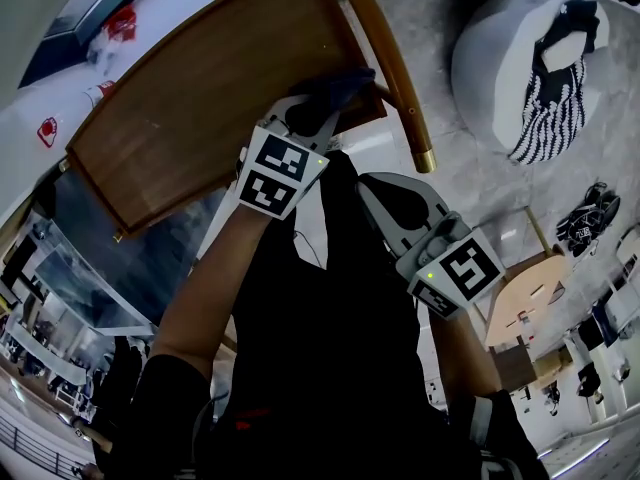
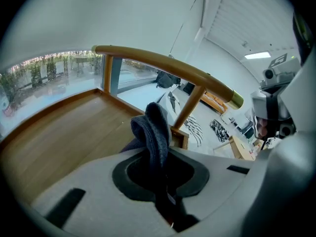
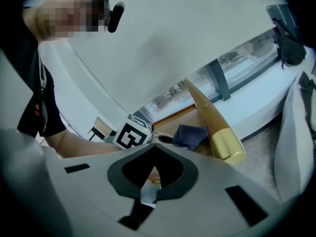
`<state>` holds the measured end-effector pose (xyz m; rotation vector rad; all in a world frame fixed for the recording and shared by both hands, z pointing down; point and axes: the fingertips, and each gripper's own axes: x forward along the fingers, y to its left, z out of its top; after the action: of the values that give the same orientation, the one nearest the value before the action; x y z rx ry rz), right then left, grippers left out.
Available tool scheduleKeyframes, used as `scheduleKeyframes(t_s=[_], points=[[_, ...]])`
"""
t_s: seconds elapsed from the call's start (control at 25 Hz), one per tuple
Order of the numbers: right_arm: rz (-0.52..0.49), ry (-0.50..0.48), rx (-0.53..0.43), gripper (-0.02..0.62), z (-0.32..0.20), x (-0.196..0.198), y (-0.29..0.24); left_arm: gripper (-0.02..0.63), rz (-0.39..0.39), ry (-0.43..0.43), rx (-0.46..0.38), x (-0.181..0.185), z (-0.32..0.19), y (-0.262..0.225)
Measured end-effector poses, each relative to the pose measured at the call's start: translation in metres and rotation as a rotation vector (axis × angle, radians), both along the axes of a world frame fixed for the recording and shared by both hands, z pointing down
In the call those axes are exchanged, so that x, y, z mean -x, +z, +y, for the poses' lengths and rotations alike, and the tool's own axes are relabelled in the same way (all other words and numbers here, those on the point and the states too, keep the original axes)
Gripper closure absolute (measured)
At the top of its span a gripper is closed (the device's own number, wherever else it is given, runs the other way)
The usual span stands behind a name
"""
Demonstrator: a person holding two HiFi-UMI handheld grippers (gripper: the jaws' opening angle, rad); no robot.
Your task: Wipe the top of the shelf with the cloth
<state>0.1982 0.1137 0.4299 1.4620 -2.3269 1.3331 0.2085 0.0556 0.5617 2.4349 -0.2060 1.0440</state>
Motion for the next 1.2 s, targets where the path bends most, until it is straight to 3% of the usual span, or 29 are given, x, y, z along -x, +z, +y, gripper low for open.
scheduleKeyframes(t_s=[0.24,0.48,1.2], points=[[0.01,0.003,-0.011,0.591,-0.01,0.002,-0.015,0.549,0.07,-0.035,0.04,-0.004,-0.006,-0.021],[0.029,-0.028,-0.054,0.591,-0.031,0.014,-0.039,0.549,0.115,-0.075,0.011,0.013,-0.03,-0.053],[0.128,-0.205,-0.26,0.591,-0.115,0.095,-0.145,0.549,0.295,-0.273,-0.132,0.133,-0.101,-0.209]])
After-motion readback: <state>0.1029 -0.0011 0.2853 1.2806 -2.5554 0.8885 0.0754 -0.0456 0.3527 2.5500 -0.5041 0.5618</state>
